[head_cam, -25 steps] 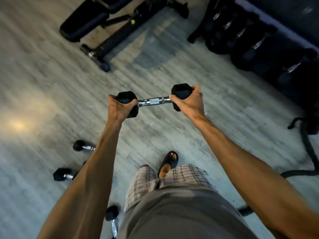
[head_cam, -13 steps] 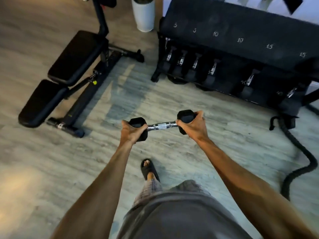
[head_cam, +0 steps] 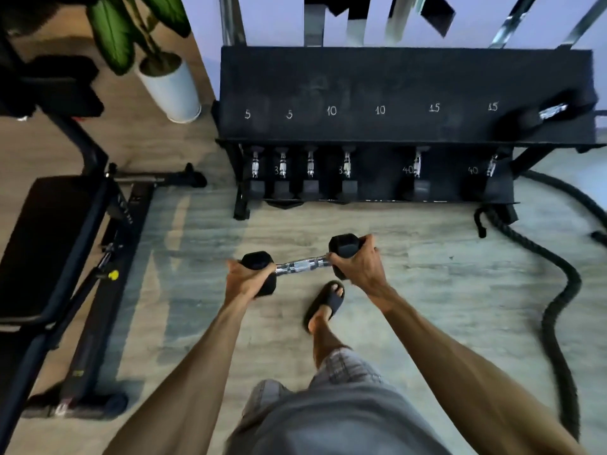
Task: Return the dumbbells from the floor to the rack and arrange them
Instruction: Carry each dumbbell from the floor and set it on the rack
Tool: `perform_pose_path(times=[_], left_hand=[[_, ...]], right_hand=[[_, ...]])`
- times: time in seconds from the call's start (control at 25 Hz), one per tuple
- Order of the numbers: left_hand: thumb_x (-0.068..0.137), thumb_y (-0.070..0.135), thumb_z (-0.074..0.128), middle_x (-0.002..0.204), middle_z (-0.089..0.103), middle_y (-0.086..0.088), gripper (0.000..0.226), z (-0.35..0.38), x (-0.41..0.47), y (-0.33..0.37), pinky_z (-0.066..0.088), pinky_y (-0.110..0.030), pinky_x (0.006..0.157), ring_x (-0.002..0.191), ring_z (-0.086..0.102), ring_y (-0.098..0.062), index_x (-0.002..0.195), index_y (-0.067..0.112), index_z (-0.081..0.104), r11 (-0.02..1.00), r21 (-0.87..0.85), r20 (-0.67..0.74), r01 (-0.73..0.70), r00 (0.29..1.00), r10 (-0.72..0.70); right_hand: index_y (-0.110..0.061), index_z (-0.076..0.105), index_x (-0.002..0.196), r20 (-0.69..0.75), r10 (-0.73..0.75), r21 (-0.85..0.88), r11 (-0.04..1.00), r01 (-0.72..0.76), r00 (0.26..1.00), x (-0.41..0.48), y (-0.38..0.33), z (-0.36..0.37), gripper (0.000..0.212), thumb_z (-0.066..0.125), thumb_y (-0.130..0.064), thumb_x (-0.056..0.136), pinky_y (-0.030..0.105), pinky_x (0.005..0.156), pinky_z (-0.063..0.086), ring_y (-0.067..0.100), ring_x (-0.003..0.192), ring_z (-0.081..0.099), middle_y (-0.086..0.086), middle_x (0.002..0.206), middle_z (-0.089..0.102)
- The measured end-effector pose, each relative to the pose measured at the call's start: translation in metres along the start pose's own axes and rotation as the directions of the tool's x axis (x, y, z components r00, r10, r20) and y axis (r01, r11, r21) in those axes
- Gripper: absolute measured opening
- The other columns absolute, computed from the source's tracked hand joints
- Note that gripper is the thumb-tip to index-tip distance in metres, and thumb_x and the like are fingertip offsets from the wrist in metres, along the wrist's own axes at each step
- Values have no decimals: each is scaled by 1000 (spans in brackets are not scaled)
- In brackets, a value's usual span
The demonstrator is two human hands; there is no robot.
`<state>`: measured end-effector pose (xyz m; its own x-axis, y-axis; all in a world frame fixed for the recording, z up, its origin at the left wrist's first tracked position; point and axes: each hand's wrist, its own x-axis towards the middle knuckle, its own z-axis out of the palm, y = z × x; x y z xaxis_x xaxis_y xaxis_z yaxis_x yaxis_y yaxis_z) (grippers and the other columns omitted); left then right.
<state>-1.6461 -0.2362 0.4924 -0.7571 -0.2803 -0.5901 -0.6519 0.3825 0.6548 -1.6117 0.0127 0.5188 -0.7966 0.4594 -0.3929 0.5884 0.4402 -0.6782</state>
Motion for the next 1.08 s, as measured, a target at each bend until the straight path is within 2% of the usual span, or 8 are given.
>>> perform_pose_path(times=[0.12, 0.28, 0.48, 0.56, 0.72, 0.88, 0.96, 1.08], left_hand=[[40, 58, 78, 90, 71, -17, 80, 22, 64, 59, 45, -23, 35, 71, 70, -27, 102, 10, 61, 997, 73, 32, 24, 999, -27], [59, 44, 83, 101, 63, -10, 72, 42, 107, 154, 47, -25, 39, 85, 66, -27, 107, 12, 41, 991, 132, 61, -9, 998, 1], [61, 46, 83, 113, 62, -11, 72, 63, 183, 241, 56, -33, 42, 92, 67, -30, 110, 16, 39, 972, 233, 78, -35, 997, 18], [63, 46, 83, 115, 61, -12, 71, 71, 211, 268, 60, -40, 48, 93, 66, -31, 110, 15, 39, 959, 281, 80, -44, 997, 22], [69, 46, 79, 121, 60, -12, 71, 98, 274, 323, 62, -42, 58, 98, 65, -32, 117, 14, 37, 928, 370, 132, -46, 991, -3], [66, 49, 79, 129, 52, -15, 81, 124, 326, 365, 62, -47, 71, 105, 62, -37, 123, 14, 34, 899, 437, 153, -34, 987, -37], [60, 52, 79, 129, 52, -15, 85, 136, 352, 380, 60, -50, 78, 106, 61, -38, 121, 16, 33, 881, 472, 172, -28, 983, -61], [58, 52, 80, 127, 54, -14, 85, 154, 374, 399, 59, -50, 79, 106, 61, -38, 121, 15, 35, 863, 505, 176, -15, 981, -86]], right_hand=[[-17, 38, 102, 19, 54, -10, 998, -54, 998, 75, -30, -2, 87, 75, -67, 42, 48, 64, 60, 30, 90, 61, 10, 104, 55], [-21, 35, 99, 31, 101, -30, 995, -100, 994, 164, -69, -13, 84, 73, -68, 41, 47, 62, 61, 29, 87, 64, 9, 103, 58], [-24, 32, 98, 18, 136, -49, 990, -135, 991, 261, -115, -20, 83, 73, -69, 42, 46, 63, 61, 29, 87, 65, 9, 101, 59], [-21, 32, 100, 19, 132, -79, 988, -131, 991, 291, -133, -24, 81, 72, -67, 46, 46, 63, 61, 29, 85, 66, 7, 99, 61], [-18, 33, 104, 1, 164, -148, 976, -162, 987, 360, -161, -20, 78, 71, -66, 55, 46, 69, 61, 31, 81, 68, 8, 97, 65], [-11, 43, 116, -52, 222, -188, 955, -228, 974, 415, -184, -20, 76, 76, -58, 66, 40, 79, 56, 32, 98, 65, 9, 107, 68], [-9, 45, 119, -76, 263, -185, 944, -272, 962, 439, -189, -20, 76, 75, -56, 68, 39, 79, 53, 33, 101, 64, 11, 108, 68], [-5, 46, 118, -80, 316, -202, 924, -326, 945, 468, -195, -21, 75, 76, -53, 68, 36, 77, 49, 35, 104, 63, 15, 110, 67]])
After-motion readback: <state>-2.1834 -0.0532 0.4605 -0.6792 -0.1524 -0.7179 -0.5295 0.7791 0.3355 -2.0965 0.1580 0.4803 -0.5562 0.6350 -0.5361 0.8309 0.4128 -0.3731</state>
